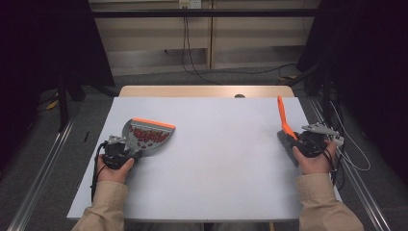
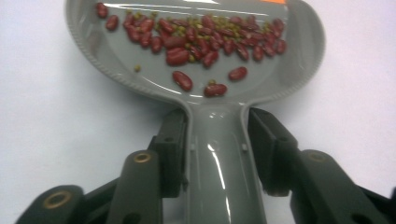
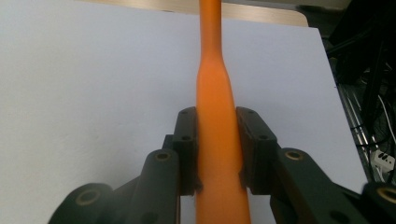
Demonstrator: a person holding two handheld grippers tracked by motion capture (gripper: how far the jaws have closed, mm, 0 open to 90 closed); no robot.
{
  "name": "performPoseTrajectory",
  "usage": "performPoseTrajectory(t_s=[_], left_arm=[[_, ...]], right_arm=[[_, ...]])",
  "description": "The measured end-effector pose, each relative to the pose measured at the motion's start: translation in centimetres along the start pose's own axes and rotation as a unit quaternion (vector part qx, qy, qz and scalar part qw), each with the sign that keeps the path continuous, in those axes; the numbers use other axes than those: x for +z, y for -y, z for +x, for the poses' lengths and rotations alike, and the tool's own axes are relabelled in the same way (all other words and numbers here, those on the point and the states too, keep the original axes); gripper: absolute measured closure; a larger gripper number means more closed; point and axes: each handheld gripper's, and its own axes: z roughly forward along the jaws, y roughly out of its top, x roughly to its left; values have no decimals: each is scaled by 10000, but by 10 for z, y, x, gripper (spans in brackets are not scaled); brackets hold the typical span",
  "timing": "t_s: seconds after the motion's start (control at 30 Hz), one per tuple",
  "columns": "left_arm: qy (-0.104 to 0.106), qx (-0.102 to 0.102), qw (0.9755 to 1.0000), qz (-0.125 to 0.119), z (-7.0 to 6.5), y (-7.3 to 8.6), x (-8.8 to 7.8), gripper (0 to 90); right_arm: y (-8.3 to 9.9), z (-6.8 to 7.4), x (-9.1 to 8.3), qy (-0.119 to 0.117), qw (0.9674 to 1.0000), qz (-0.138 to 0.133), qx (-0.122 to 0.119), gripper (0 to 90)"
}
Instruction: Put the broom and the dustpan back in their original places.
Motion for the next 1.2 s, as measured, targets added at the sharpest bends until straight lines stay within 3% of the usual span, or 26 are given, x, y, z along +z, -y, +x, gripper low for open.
performPoseTrajectory(t_s=[0.1, 0.27, 0.6, 0.87, 0.97, 1.03, 1.1, 1.2], left_arm=[[207, 55, 9998, -17, -9, 3, 0, 544], [358, 101, 9993, -66, -15, 4, 1, 482], [426, 98, 9989, -164, -17, 3, 0, 487], [797, 241, 9963, -221, -24, 6, -4, 440], [913, 262, 9951, -267, -29, 6, -5, 399], [983, 244, 9942, -362, -26, 6, -9, 344], [926, 296, 9941, -480, -24, 6, -12, 213], [906, 336, 9929, -696, -20, 8, -16, 136]], right_arm=[[0, 10, 1, 40, 9999, 8, -132, 708], [-1, 21, 3, -45, 9998, 13, -197, 697], [1, 22, 4, -125, 9999, -16, -58, 692], [5, 34, 7, -275, 9995, 0, -127, 666], [9, 39, 5, -552, 9985, 6, -36, 639], [11, 43, 5, -1056, 9942, -8, 218, 573], [11, 46, 3, -1134, 9931, -143, 262, 507], [13, 47, 1, -1353, 9894, -264, 461, 449]])
